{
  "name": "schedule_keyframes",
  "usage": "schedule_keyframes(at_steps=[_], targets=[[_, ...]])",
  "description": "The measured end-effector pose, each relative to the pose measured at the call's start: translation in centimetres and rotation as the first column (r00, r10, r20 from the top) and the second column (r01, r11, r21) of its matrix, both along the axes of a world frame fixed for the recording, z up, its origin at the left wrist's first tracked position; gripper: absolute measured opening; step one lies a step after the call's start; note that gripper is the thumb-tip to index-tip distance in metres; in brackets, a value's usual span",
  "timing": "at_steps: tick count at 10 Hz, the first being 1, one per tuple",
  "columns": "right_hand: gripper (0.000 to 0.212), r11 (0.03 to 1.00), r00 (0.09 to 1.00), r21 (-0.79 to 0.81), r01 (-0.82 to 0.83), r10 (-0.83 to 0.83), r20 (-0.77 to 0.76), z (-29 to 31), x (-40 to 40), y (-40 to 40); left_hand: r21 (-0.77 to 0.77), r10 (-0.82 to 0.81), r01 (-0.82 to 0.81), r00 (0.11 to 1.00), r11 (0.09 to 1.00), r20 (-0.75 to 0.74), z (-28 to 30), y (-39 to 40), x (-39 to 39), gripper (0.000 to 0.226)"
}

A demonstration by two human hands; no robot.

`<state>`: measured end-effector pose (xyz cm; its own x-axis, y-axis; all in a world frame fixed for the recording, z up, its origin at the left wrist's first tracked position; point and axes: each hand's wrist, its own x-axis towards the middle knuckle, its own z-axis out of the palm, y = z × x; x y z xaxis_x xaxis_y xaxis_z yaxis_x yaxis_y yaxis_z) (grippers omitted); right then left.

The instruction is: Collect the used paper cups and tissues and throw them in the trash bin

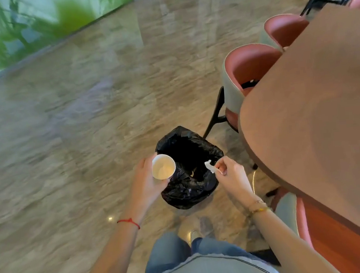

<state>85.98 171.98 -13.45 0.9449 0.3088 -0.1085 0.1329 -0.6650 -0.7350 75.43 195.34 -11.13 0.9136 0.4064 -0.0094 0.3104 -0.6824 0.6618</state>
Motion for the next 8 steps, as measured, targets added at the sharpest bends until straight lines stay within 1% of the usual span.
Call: schedule_keyframes(at_steps=[2, 3, 5, 6, 7, 8], targets=[[0.01, 0.997, 0.996, -0.066, 0.03, -0.036, -0.087, -2.3, 8.7, 4.5, -0.037, -0.074, 0.071, 0.994, 0.997, -0.077, -3.4, 3.6, 10.3, 0.08], [0.006, 0.993, 0.987, -0.105, 0.056, -0.071, -0.142, -3.9, 12.0, 6.7, -0.044, -0.112, 0.107, 0.985, 0.993, -0.131, -5.3, 5.4, 14.8, 0.08], [0.008, 0.976, 0.949, -0.166, 0.145, -0.184, -0.255, -6.7, 17.1, 10.7, -0.073, -0.204, 0.192, 0.951, 0.979, -0.233, -8.7, 8.7, 22.2, 0.082], [0.008, 0.964, 0.935, -0.202, 0.17, -0.223, -0.277, -8.1, 19.0, 12.0, -0.069, -0.274, 0.266, 0.91, 0.962, -0.312, -10.3, 10.3, 25.5, 0.087], [0.012, 0.961, 0.922, -0.219, 0.168, -0.232, -0.309, -8.6, 20.1, 13.0, -0.089, -0.372, 0.365, 0.859, 0.927, -0.353, -10.5, 11.6, 27.6, 0.089], [0.018, 0.961, 0.933, -0.187, 0.206, -0.25, -0.259, -8.5, 21.1, 13.5, -0.086, -0.385, 0.377, 0.874, 0.922, -0.296, -10.2, 12.8, 29.3, 0.078]])
